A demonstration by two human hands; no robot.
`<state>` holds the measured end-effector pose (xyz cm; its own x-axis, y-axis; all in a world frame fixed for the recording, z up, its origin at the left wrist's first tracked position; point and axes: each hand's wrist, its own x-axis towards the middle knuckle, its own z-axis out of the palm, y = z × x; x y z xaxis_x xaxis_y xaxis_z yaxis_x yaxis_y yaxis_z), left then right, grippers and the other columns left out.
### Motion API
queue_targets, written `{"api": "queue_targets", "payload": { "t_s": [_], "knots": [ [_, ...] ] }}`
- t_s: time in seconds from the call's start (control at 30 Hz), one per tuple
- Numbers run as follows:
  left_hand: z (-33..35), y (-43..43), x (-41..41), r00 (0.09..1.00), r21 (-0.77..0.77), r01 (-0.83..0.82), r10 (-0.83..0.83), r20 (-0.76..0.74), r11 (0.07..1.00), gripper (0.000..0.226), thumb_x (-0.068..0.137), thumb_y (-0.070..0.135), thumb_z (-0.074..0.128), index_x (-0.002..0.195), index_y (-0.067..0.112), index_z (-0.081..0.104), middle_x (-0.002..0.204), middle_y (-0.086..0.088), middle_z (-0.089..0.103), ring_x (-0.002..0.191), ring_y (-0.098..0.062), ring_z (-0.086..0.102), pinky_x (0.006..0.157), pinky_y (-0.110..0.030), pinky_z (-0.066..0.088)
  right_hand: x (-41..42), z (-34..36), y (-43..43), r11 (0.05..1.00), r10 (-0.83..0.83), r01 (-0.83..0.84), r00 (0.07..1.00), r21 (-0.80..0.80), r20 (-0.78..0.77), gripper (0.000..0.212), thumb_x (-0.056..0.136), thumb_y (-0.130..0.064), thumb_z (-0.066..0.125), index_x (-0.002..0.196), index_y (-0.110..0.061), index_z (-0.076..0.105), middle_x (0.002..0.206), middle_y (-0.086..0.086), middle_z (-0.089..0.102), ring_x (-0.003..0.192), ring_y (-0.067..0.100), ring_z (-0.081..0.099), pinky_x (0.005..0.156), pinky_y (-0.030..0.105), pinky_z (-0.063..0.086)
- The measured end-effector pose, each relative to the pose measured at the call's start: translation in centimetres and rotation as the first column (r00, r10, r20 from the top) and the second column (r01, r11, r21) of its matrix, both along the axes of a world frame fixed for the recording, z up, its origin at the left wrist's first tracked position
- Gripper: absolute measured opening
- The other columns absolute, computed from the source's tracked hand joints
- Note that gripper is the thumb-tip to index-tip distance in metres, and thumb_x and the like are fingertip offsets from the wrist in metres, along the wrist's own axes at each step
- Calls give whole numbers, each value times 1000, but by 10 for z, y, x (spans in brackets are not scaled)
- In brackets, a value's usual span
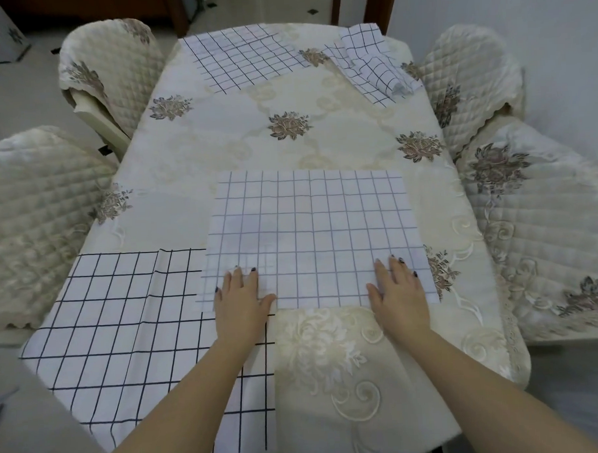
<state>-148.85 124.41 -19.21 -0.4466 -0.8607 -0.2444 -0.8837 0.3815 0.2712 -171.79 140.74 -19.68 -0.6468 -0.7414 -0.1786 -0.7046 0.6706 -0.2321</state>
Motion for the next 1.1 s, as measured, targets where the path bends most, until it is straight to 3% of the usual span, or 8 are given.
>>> {"api": "queue_targets", "payload": {
  "t_s": [0.13, 0.33, 0.47, 0.7, 0.87, 1.1],
  "knots": [
    [10, -12, -17, 994, -59, -22, 15, -105, 998, 55, 93, 38, 53, 141, 14, 43, 151, -15, 35, 142, -30, 27, 116, -43, 26, -5, 9, -23, 991, -53, 56, 998, -120, 27, 52, 97, -37, 44, 145, -16, 38, 155, 12, 28, 145, 27, 20, 118, 42, 20],
    [32, -60, -77, 967, -42, 87, -94, -237, 995, 51, 98, 28, 48, 146, 14, 38, 156, -12, 28, 145, -26, 23, 116, -40, 26, -15, 26, -96, 985, 104, -91, 991, -149, 81, 52, 99, -32, 43, 147, -14, 33, 158, 14, 19, 146, 28, 16, 119, 41, 17],
    [38, -93, -119, 968, -20, 177, -177, -175, 984, 51, 98, 28, 46, 147, 17, 35, 157, -10, 25, 146, -25, 18, 114, -39, 28, -22, 31, -150, 982, 186, -183, 979, -49, 78, 56, 99, -36, 41, 150, -19, 26, 160, 12, 9, 148, 28, 9, 120, 43, 13],
    [20, -118, -154, 951, 80, 289, -296, 96, 954, 61, 96, 43, 41, 151, 26, 21, 161, -6, 12, 148, -29, 6, 118, -50, 17, -33, 22, -211, 961, 257, -267, 959, 77, 119, 56, 99, -41, 35, 151, -30, 18, 162, 3, 0, 148, 29, -2, 119, 50, 6],
    [8, -121, -153, 956, 48, 265, -269, 116, 963, 61, 97, 47, 38, 152, 30, 16, 162, -1, 8, 149, -26, 2, 118, -53, 13, -42, 7, -217, 937, 294, -311, 948, 159, 123, 58, 99, -47, 30, 152, -36, 8, 162, 0, -5, 148, 27, -7, 117, 55, 1],
    [4, -138, -122, 981, 60, 177, -181, 70, 982, 68, 94, 57, 40, 152, 33, 14, 163, 1, 2, 149, -23, -1, 118, -53, 7, -82, 3, -176, 979, 146, -159, 983, 126, 111, 62, 96, -55, 28, 151, -38, 5, 162, -2, -6, 149, 23, -7, 119, 50, -1]
  ]
}}
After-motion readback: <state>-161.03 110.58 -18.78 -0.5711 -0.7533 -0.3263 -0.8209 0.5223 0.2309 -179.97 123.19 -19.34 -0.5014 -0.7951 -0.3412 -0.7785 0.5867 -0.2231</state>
